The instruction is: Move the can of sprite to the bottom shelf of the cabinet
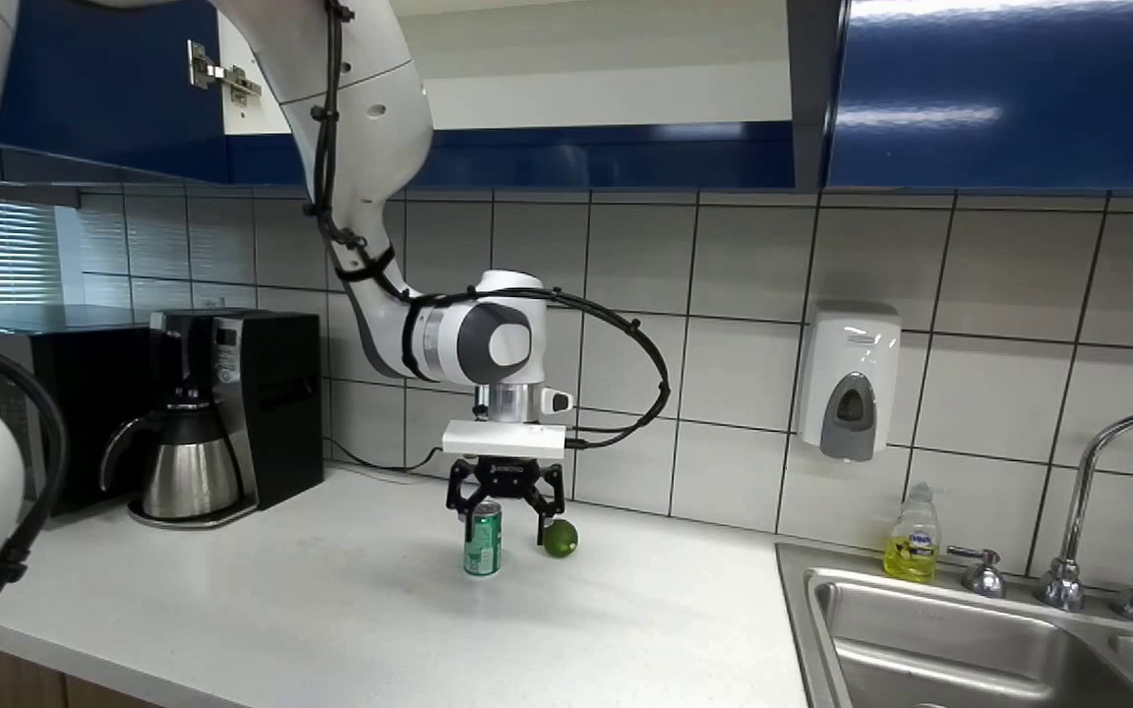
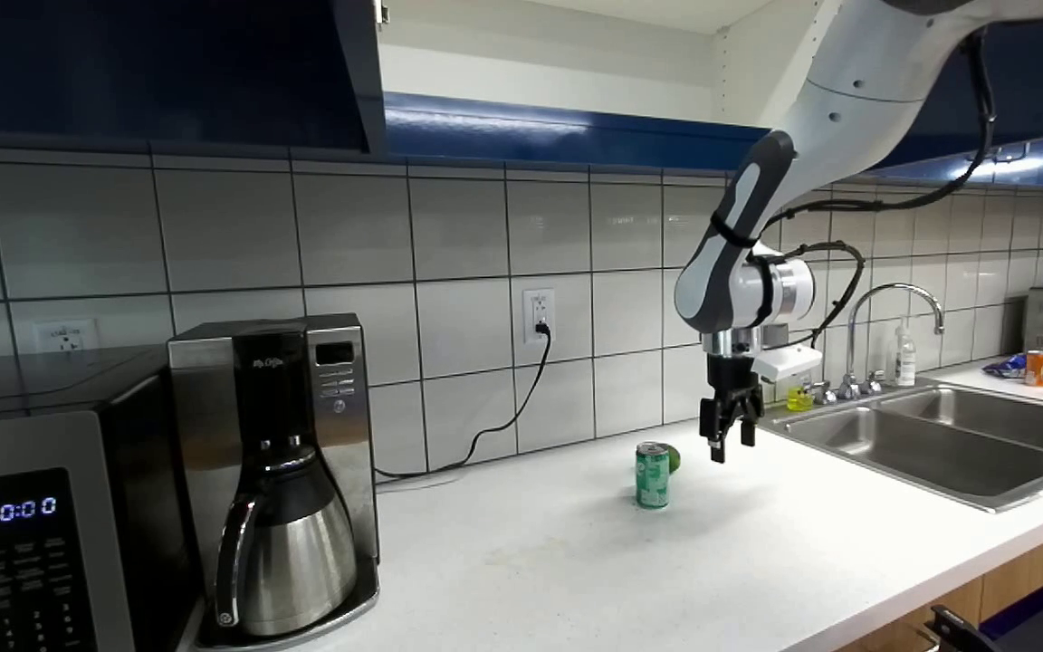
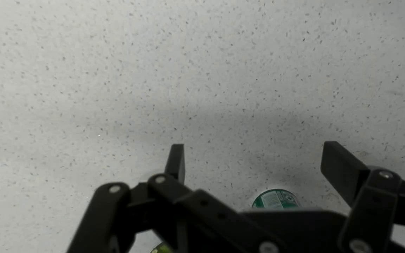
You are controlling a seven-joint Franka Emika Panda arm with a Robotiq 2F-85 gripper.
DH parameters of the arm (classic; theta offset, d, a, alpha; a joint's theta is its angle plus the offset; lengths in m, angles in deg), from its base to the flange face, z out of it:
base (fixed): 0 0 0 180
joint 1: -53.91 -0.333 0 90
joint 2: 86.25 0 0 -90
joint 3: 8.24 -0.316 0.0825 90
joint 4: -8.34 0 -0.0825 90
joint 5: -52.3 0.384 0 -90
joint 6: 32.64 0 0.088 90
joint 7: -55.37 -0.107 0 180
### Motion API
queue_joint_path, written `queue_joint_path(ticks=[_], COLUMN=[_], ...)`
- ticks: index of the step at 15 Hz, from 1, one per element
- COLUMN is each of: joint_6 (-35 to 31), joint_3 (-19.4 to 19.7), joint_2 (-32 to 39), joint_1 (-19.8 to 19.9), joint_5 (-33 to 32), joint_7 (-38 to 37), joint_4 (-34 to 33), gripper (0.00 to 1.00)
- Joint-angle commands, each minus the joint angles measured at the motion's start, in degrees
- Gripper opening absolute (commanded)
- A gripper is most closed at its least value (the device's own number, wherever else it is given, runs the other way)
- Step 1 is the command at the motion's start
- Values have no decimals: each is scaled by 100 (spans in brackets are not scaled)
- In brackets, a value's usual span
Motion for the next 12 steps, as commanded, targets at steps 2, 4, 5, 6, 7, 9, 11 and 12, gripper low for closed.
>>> queue_joint_path(ticks=[2,4,5,6,7,9,11,12], joint_6=[-451,-593,-692,-798,-928,-1143,-1326,-1401], joint_3=[-464,-634,-705,-777,-844,-996,-1137,-1201], joint_2=[482,587,628,657,682,701,731,753], joint_1=[324,419,457,495,534,627,711,751], joint_5=[140,205,219,250,280,376,469,493], joint_7=[77,132,135,118,103,130,127,133], joint_4=[-248,-286,-293,-296,-294,-280,-275,-274], gripper=[100,100,100,100,100,100,100,100])
